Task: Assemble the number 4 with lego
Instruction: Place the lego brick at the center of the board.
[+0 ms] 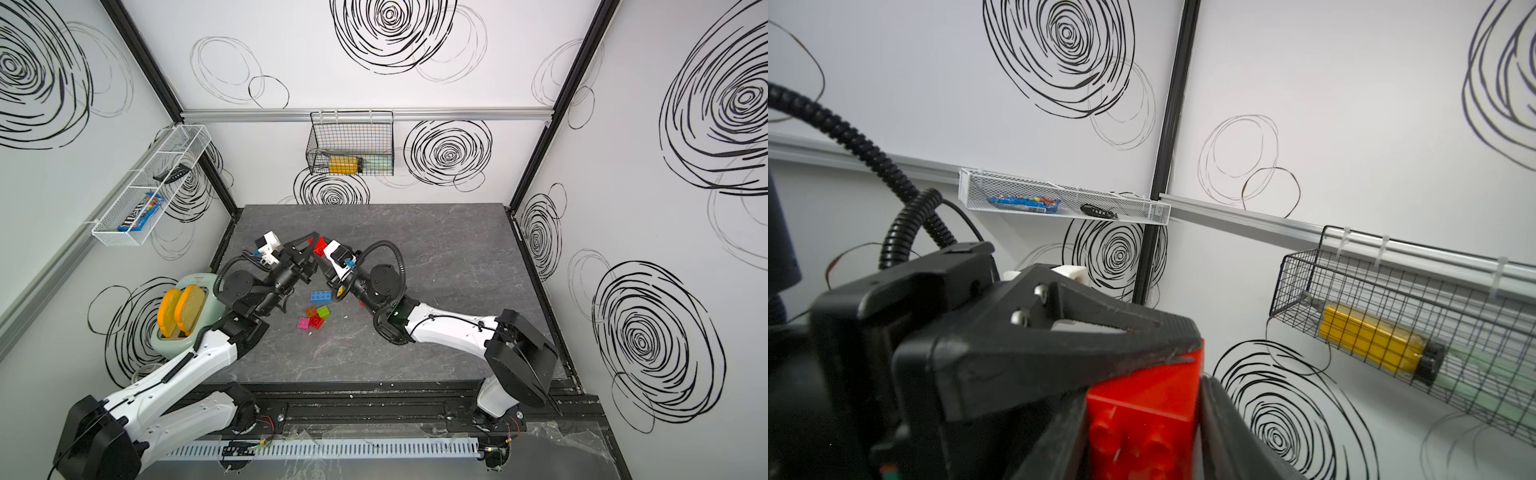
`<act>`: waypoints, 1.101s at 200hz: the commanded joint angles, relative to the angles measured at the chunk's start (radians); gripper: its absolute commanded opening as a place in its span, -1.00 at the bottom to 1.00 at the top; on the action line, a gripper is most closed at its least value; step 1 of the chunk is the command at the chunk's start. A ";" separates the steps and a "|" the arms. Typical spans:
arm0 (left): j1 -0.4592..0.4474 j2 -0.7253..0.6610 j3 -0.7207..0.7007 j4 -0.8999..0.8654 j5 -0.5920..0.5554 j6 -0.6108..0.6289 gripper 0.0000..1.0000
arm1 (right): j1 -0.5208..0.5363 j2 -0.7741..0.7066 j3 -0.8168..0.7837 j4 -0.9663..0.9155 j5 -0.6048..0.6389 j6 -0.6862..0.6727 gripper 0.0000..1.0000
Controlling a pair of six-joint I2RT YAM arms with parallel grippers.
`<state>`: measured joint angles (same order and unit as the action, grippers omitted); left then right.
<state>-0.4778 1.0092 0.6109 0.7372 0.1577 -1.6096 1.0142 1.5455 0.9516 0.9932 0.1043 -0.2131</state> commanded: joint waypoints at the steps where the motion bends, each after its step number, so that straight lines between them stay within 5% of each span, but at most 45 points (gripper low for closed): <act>1: 0.001 -0.003 -0.014 0.059 0.020 -0.015 -1.00 | 0.014 0.000 0.011 0.034 0.000 -0.028 -0.45; 7: 0.007 -0.005 -0.018 0.049 0.025 -0.012 -0.96 | 0.014 -0.009 -0.001 0.024 0.003 -0.032 -0.55; 14: 0.016 -0.006 -0.026 0.042 0.031 -0.002 -0.63 | 0.014 -0.025 -0.011 -0.004 0.010 -0.027 -0.66; 38: 0.096 -0.033 -0.087 -0.020 0.029 0.160 0.97 | -0.013 -0.079 -0.029 -0.275 -0.047 0.018 -0.81; 73: 0.312 -0.093 -0.125 -0.477 0.060 0.425 0.91 | -0.051 -0.081 0.014 -0.821 -0.264 -0.053 -0.80; 104: 0.320 -0.106 -0.078 -0.766 -0.044 0.728 0.91 | -0.055 -0.018 0.065 -1.120 -0.264 -0.186 -0.77; 146: 0.375 -0.092 -0.069 -0.868 0.033 0.814 0.92 | -0.058 0.152 0.245 -1.453 -0.204 -0.318 -0.73; 220: 0.388 -0.103 -0.146 -0.959 0.166 0.827 0.91 | -0.087 0.416 0.503 -1.676 -0.232 -0.410 -0.60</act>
<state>-0.0914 0.9142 0.4885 -0.1780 0.2764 -0.8135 0.9470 1.8881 1.3613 -0.5289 -0.1028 -0.5518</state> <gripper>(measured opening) 0.958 0.367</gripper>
